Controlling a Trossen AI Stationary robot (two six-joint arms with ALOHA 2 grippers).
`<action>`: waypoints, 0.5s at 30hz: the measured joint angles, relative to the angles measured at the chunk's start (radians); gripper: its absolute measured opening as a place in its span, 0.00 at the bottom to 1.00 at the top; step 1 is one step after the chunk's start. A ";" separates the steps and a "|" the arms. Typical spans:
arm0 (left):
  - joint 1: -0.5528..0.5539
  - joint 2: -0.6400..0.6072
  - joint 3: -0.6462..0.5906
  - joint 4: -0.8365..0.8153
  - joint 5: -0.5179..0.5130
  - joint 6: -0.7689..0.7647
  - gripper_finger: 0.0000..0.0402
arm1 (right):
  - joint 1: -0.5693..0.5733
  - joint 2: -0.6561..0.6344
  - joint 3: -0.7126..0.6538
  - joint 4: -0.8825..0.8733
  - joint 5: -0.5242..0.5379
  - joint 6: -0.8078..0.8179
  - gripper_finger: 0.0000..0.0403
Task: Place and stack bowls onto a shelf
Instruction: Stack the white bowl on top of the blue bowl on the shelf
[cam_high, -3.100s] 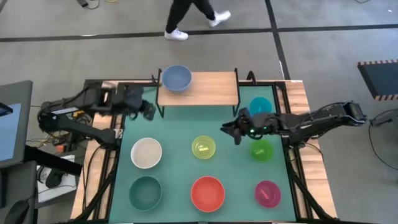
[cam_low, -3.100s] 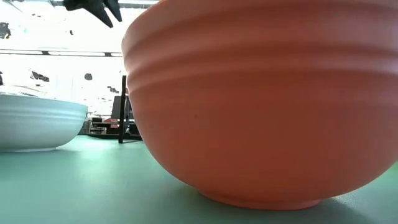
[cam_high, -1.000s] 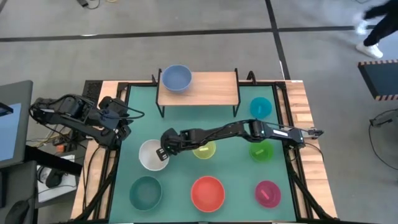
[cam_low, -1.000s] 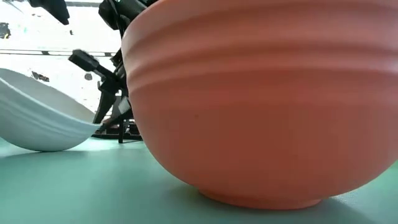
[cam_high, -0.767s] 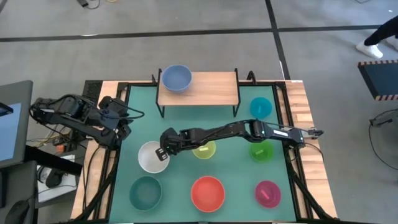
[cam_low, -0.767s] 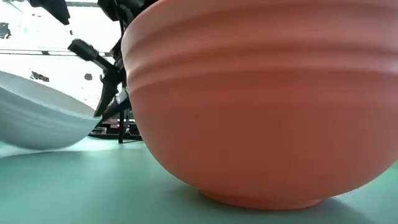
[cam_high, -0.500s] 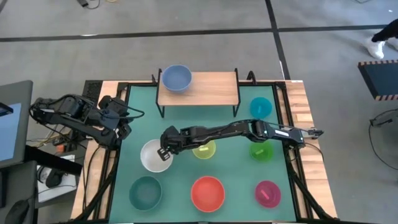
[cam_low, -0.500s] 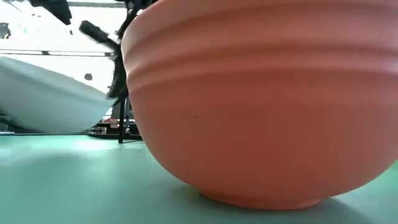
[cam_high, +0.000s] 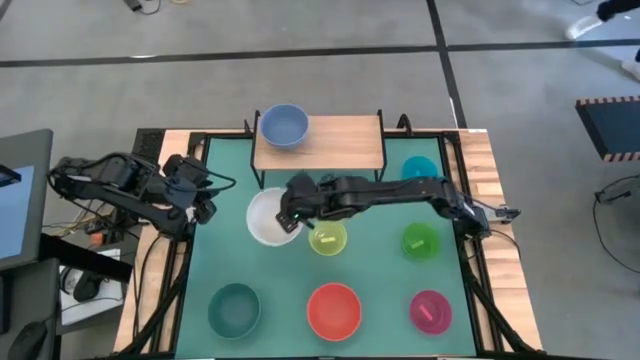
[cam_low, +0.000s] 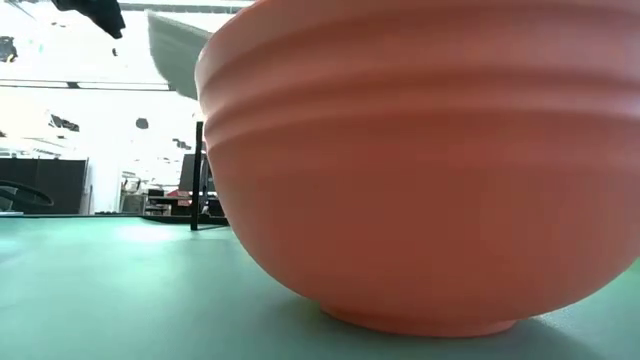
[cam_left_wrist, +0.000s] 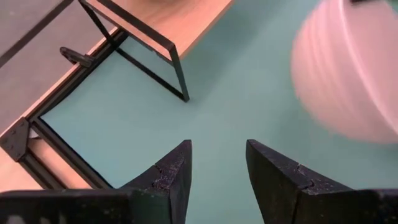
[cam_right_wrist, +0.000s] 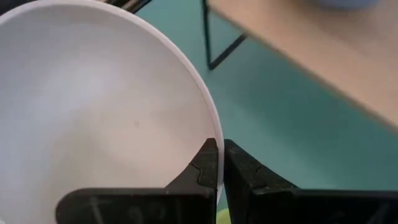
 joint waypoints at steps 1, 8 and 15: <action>0.000 0.004 0.000 0.000 0.001 0.000 0.34 | -0.004 -0.009 0.000 -0.004 0.012 -0.008 0.07; 0.000 0.030 0.000 0.001 0.019 0.003 0.34 | -0.086 -0.084 0.000 0.036 0.048 -0.097 0.07; 0.000 0.038 0.000 0.001 0.026 -0.043 0.34 | -0.214 -0.113 0.004 0.170 0.058 -0.214 0.07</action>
